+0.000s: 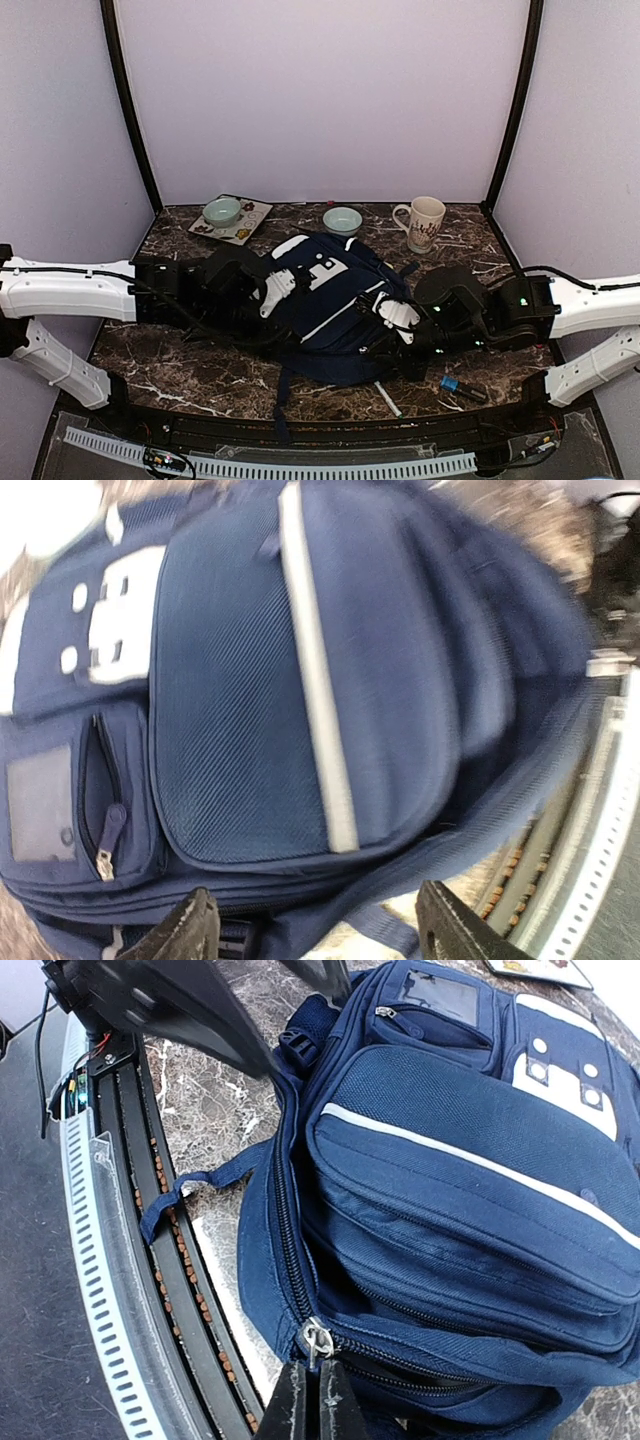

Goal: Pack the student bag
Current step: Hold the largest pocket of the student bag.

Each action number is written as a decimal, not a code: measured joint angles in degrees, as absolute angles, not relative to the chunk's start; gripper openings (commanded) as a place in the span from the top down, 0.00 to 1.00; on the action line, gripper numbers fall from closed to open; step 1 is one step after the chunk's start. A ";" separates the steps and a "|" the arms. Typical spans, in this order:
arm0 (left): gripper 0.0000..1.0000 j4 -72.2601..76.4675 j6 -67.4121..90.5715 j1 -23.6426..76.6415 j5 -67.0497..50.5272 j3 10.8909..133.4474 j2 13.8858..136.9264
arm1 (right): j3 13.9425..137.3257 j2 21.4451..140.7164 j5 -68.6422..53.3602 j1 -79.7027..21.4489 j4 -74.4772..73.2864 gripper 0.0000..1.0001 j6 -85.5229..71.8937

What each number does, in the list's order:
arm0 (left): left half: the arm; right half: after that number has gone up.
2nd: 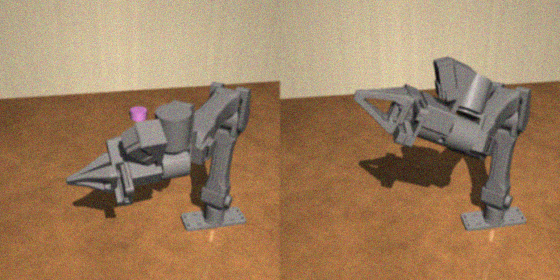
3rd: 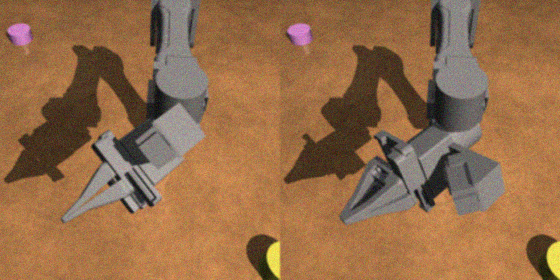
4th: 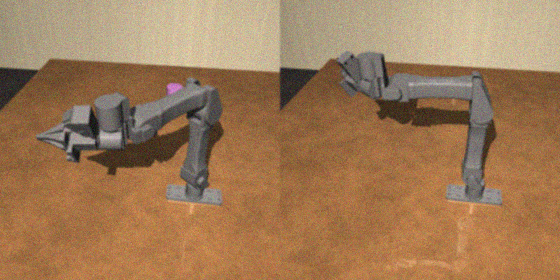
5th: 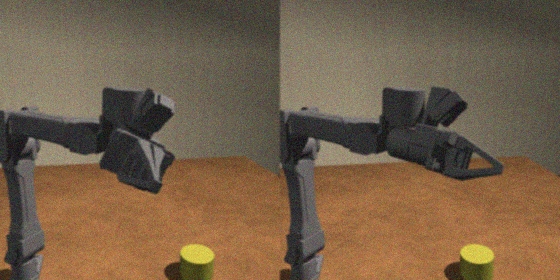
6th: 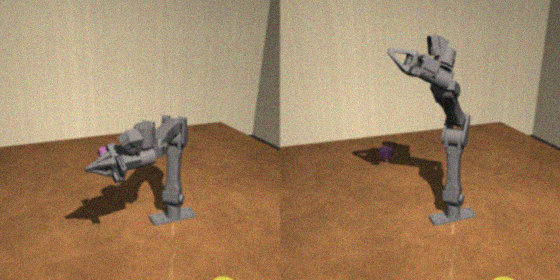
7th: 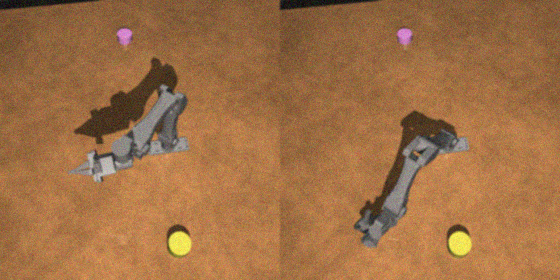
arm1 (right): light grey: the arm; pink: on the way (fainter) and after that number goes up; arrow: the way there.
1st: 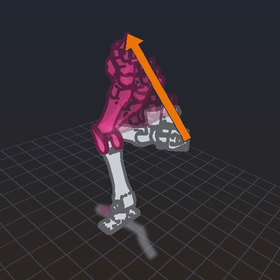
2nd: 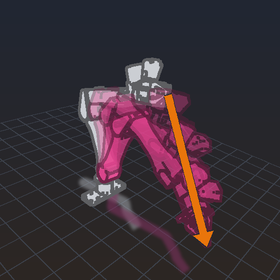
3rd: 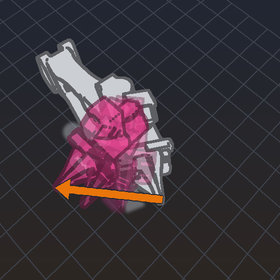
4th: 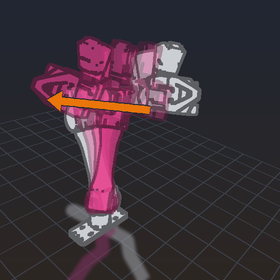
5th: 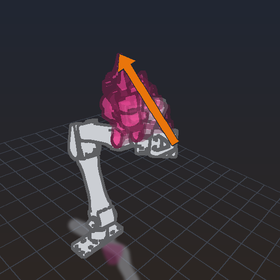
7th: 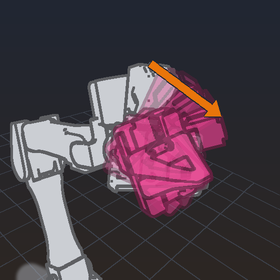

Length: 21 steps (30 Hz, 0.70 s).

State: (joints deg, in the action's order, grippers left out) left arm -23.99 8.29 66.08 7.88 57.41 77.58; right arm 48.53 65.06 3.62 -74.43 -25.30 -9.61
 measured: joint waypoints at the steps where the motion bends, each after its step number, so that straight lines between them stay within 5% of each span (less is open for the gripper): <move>1: 0.35 -23.59 7.05 66.39 7.01 57.39 75.96 | 48.53 65.06 3.81 -74.43 -25.23 1.00 -9.23; 7: 0.36 -19.18 1.65 67.85 1.28 57.23 72.44 | 49.23 65.80 4.45 -74.50 -24.34 1.00 -7.53; 18: 0.41 -16.05 -3.40 69.60 -1.50 61.25 85.17 | 53.04 69.91 4.29 -74.65 -22.50 1.00 -6.44; 21: 0.59 -14.83 -4.73 69.69 -1.13 61.23 85.56 | 53.32 70.63 4.27 -74.65 -22.79 1.00 -6.39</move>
